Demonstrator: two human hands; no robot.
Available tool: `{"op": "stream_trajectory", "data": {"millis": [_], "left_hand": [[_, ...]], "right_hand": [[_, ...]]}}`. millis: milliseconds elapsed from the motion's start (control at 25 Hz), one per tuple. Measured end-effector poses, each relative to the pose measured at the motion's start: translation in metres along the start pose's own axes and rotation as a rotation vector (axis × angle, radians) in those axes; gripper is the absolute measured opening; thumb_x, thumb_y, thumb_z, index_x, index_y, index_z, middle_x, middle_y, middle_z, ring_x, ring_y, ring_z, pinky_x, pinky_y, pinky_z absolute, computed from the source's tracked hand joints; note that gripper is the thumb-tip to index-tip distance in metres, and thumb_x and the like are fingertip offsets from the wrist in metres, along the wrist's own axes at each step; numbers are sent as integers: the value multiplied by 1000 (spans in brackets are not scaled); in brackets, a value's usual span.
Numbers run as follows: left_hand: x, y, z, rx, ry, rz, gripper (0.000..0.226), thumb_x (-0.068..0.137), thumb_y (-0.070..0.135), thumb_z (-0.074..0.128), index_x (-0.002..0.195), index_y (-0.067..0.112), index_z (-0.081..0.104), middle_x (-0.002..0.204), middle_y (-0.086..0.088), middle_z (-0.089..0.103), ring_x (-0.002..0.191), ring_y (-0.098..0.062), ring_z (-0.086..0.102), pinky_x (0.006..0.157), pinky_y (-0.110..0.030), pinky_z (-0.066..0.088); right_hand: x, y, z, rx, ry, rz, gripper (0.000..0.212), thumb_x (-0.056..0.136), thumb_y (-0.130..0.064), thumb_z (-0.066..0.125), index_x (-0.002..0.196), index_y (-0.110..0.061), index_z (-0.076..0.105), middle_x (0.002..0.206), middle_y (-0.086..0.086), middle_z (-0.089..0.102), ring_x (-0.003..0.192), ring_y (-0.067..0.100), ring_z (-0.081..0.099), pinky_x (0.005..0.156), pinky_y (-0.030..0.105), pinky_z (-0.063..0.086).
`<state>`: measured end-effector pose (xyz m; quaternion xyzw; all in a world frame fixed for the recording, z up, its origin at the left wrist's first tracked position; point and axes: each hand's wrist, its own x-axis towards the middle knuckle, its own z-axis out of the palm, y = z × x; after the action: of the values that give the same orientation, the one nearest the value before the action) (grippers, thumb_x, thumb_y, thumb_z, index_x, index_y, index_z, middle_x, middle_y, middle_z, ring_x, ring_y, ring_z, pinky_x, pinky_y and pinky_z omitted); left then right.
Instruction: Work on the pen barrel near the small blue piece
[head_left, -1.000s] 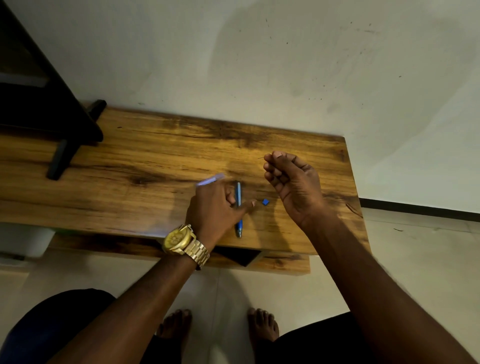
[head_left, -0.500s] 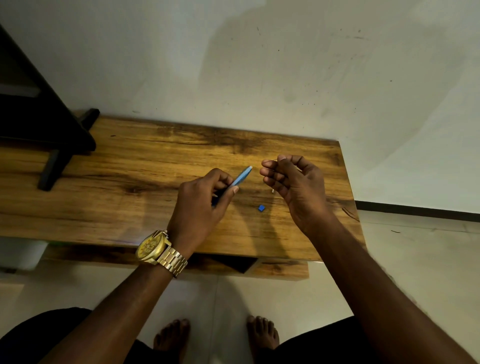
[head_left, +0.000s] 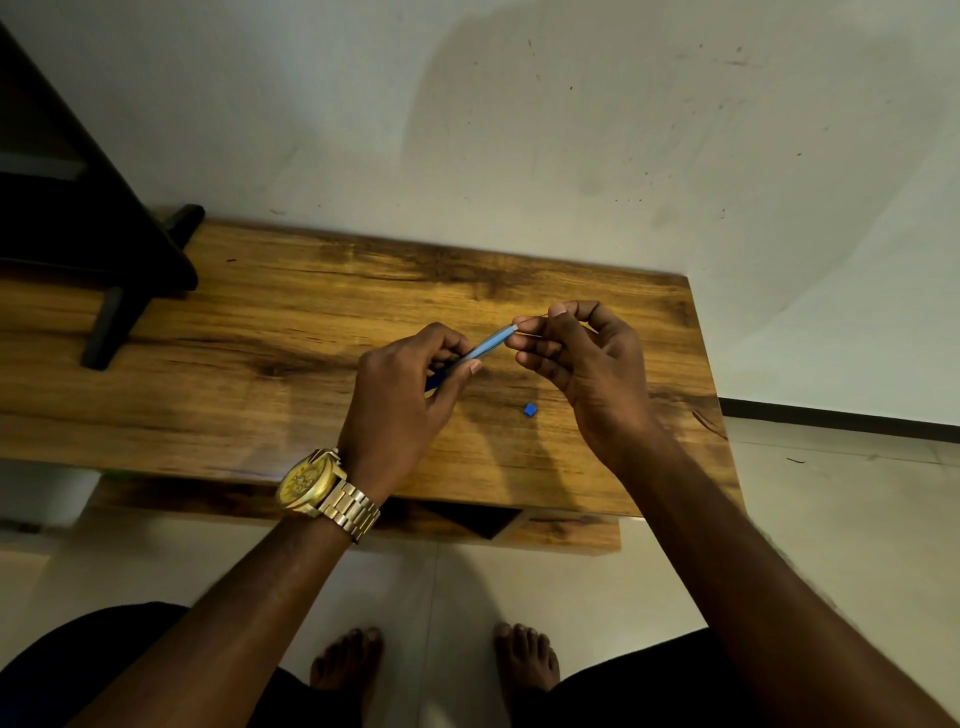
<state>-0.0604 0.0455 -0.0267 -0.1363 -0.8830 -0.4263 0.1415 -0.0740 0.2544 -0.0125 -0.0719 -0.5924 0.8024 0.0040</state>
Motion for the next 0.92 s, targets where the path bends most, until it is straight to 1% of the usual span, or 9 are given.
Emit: {"op": "stream_trajectory", "data": {"millis": [240, 360, 440, 560, 640, 720, 760, 840, 920], "left_hand": [[0, 1, 0, 4, -4, -11, 19, 99, 26, 79, 115, 16, 77, 106, 6, 81, 99, -4, 76, 83, -10, 57], [0, 0, 0, 15, -2, -9, 20, 100, 26, 78, 115, 14, 77, 107, 5, 82, 100, -6, 77, 83, -11, 57], [1, -1, 1, 14, -3, -14, 20, 99, 27, 78, 115, 15, 77, 107, 5, 82, 99, -5, 76, 83, -7, 55], [0, -1, 2, 16, -9, -19, 20, 99, 28, 79, 115, 16, 77, 107, 6, 81, 99, -3, 75, 80, -3, 52], [-1, 0, 3, 11, -13, -23, 19, 98, 28, 79, 115, 18, 78, 106, 7, 81, 97, -1, 74, 78, -2, 52], [-2, 1, 5, -16, -19, -42, 19, 98, 28, 79, 115, 19, 79, 105, 8, 82, 93, 1, 74, 78, -5, 56], [-3, 1, 6, -41, -23, -63, 19, 98, 28, 80, 115, 20, 79, 104, 9, 82, 92, 1, 75, 78, -9, 59], [-4, 3, 10, -114, -29, -131, 18, 98, 29, 80, 114, 21, 80, 102, 12, 82, 90, 1, 78, 77, -17, 64], [-5, 3, 12, -185, -33, -204, 15, 98, 29, 81, 112, 23, 81, 100, 15, 82, 93, 4, 78, 77, -20, 65]], "right_hand": [[-1, -2, -1, -22, -22, -21, 10, 111, -16, 62, 108, -6, 63, 108, 22, 82, 100, 34, 83, 85, 38, 67], [-1, -2, -2, -26, -28, -24, 11, 110, -15, 62, 110, -4, 63, 108, 23, 82, 101, 35, 83, 85, 38, 67], [-1, -2, -2, -34, -34, -27, 11, 110, -14, 63, 111, -3, 64, 108, 23, 82, 101, 35, 83, 85, 38, 67], [-1, -2, -4, -67, -44, -34, 8, 108, -12, 65, 107, -4, 67, 105, 20, 83, 99, 32, 83, 84, 36, 67], [-1, -2, -5, -145, -49, -47, 7, 106, -11, 69, 106, -4, 70, 102, 16, 83, 95, 30, 83, 83, 37, 67], [-2, -2, -5, -221, -65, -54, 11, 104, -12, 72, 107, -1, 72, 99, 12, 83, 92, 29, 83, 83, 39, 67], [-2, -2, -5, -242, -77, -55, 13, 104, -12, 72, 108, 0, 74, 98, 12, 82, 91, 28, 83, 84, 40, 67], [-2, -2, -6, -256, -103, -47, 16, 104, -12, 72, 113, 0, 76, 102, 13, 83, 92, 28, 82, 86, 42, 66], [0, -4, -8, -242, -118, -29, 20, 106, -13, 70, 120, 0, 76, 108, 15, 83, 94, 30, 82, 86, 41, 66]]}}
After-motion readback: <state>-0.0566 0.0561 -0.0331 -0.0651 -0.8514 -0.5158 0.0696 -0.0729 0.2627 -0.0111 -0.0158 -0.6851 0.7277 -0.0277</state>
